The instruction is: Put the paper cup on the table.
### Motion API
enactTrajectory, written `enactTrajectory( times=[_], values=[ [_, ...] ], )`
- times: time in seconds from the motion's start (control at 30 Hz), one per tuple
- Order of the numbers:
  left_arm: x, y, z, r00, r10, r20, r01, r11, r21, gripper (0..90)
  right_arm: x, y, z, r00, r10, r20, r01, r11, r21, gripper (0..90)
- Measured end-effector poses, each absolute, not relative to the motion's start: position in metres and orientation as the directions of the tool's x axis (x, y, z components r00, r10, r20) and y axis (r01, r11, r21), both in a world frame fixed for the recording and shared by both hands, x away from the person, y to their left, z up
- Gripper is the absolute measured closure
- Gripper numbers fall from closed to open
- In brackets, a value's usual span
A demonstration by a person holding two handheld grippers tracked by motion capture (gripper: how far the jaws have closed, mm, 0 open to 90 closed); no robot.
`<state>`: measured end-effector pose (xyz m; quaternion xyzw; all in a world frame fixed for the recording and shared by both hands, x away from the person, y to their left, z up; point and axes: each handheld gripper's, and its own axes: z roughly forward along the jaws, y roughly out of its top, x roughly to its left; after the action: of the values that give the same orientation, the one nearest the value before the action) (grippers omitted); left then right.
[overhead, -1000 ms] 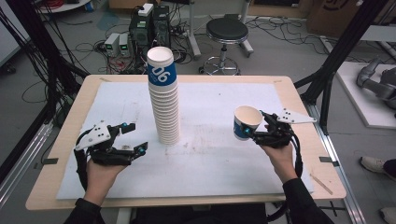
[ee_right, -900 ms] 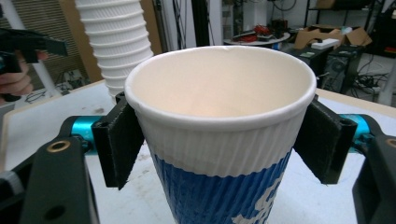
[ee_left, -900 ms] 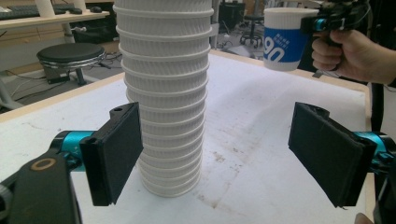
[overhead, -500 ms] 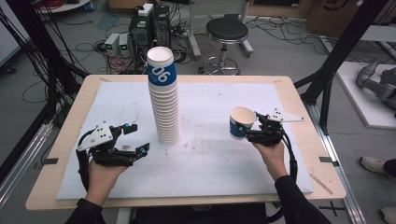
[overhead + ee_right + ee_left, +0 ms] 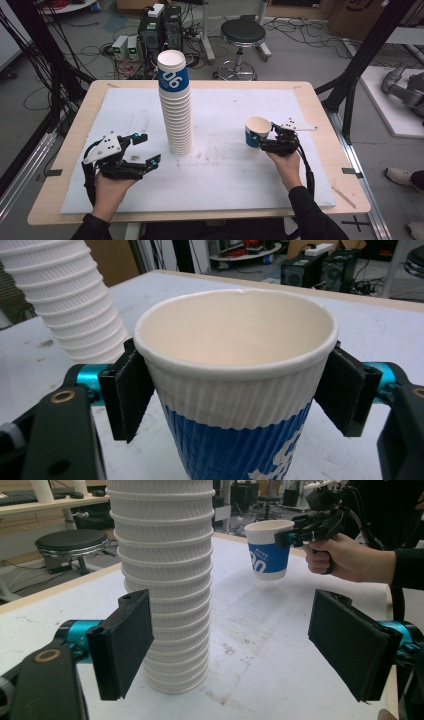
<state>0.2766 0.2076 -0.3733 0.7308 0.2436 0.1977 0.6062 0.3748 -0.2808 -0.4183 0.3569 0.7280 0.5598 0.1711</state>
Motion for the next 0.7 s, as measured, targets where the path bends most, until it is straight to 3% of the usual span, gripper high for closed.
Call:
enactTrajectory(
  times=[0.7],
  values=[
    [0.277, 0.208, -0.374, 0.797, 0.605, -0.003, 0.113, -0.144, 0.983, 18.0, 0.388, -0.274, -0.436, -0.663, 0.740, 0.111, 0.339, 0.165, 0.926, 23.3]
  ],
)
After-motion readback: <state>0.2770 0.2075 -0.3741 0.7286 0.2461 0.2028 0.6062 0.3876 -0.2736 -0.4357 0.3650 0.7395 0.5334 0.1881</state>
